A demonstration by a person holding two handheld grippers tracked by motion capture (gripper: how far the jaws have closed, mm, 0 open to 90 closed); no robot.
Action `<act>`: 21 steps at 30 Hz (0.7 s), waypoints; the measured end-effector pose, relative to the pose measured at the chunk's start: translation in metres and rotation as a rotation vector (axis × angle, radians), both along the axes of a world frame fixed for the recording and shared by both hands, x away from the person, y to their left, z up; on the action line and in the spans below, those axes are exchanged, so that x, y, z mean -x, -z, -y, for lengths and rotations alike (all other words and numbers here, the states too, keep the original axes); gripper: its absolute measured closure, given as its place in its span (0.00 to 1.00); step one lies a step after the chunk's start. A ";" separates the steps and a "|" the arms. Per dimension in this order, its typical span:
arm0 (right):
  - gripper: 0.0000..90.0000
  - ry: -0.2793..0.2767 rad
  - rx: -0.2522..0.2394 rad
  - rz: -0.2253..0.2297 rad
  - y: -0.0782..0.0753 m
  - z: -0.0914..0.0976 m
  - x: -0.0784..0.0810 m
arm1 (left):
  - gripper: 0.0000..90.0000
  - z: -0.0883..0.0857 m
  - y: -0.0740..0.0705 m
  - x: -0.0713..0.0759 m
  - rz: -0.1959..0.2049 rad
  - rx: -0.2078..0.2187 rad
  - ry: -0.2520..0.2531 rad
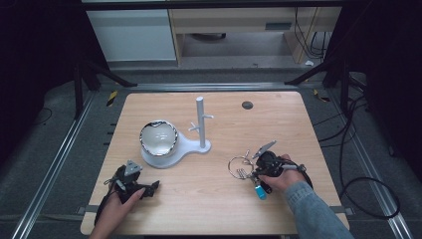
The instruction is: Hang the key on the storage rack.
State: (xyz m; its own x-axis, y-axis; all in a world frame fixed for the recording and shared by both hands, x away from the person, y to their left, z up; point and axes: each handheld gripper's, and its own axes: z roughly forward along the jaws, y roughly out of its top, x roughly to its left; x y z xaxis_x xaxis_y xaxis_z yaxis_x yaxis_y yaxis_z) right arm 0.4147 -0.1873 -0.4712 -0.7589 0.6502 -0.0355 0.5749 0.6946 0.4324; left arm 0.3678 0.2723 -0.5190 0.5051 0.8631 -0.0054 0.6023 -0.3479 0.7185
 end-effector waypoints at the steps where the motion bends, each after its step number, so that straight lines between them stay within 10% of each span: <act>1: 0.86 -0.001 0.003 -0.003 0.001 0.001 -0.001 | 0.00 0.000 0.000 0.000 0.000 0.000 0.000; 12: 0.95 -0.007 -0.005 -0.051 -0.002 0.000 -0.009 | 0.00 0.000 0.000 0.000 0.000 0.000 0.000; 21: 0.95 -0.045 -0.066 -0.014 -0.036 -0.005 -0.013 | 0.00 0.000 0.000 0.000 0.000 0.000 0.000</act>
